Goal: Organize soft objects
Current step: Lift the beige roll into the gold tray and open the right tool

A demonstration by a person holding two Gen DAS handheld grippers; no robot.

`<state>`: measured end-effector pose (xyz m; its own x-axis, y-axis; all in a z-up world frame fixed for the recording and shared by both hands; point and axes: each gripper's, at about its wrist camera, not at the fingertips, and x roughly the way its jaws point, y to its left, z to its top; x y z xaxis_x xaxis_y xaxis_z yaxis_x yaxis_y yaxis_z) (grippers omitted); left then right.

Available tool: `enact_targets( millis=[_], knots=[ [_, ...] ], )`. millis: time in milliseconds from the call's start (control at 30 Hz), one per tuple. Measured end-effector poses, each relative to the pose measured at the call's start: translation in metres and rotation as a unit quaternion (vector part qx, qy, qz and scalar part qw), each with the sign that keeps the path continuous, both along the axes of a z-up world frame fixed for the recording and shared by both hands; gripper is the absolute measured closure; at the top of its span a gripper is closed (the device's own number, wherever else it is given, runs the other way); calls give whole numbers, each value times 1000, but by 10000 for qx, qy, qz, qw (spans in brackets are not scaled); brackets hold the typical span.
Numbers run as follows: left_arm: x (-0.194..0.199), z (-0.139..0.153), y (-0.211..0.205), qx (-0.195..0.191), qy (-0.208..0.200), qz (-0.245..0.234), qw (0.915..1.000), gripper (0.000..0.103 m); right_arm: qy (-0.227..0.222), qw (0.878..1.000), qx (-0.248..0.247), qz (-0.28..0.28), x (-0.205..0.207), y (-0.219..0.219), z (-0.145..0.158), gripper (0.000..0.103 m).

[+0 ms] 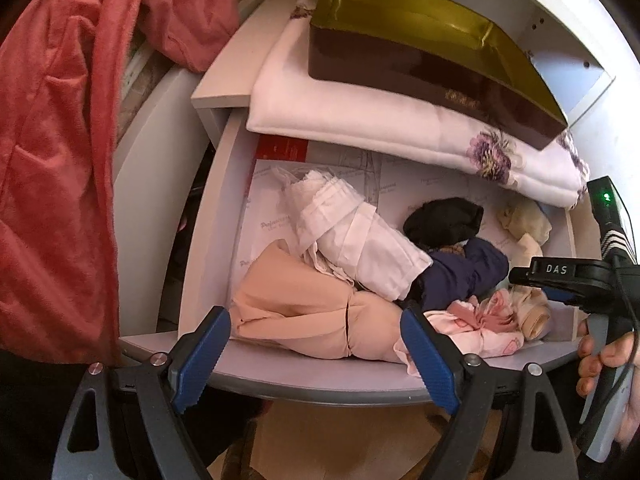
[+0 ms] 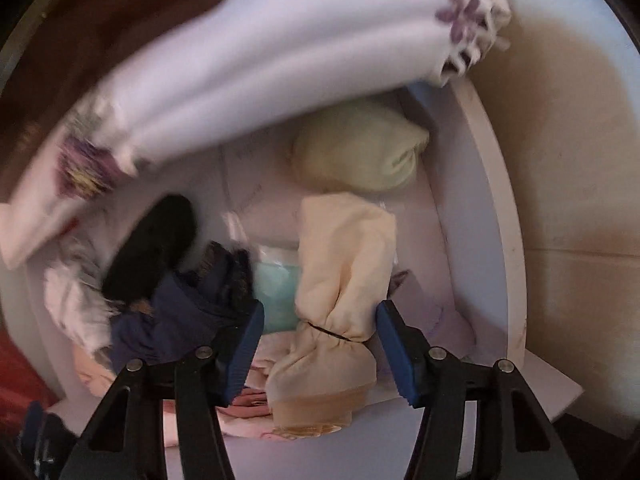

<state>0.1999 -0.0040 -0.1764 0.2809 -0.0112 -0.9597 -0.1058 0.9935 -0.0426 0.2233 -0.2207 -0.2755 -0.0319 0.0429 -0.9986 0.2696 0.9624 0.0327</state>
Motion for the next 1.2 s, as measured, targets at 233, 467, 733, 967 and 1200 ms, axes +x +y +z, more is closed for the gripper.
enact_targets(
  millis=[233, 467, 733, 967, 1200],
  knots=[
    [2, -9, 0, -63, 132, 13, 9999, 17, -48, 9997, -90, 222, -8, 9, 0, 70],
    [8, -29, -9, -151, 465, -296, 9984, 27, -551, 9979, 119, 309, -20, 13, 33, 70],
    [14, -51, -25, -131, 728, -609, 9954, 34, -1103, 9903, 381, 758, -41, 17, 80, 70],
    [18, -66, -24, -89, 939, -543, 9941, 42, -1911, 9703, 822, 1236, -44, 32, 137, 70],
    [20, -74, -23, -179, 1023, -438, 9936, 42, -2797, 9451, 777, 1503, 7, 53, 200, 70]
  ],
)
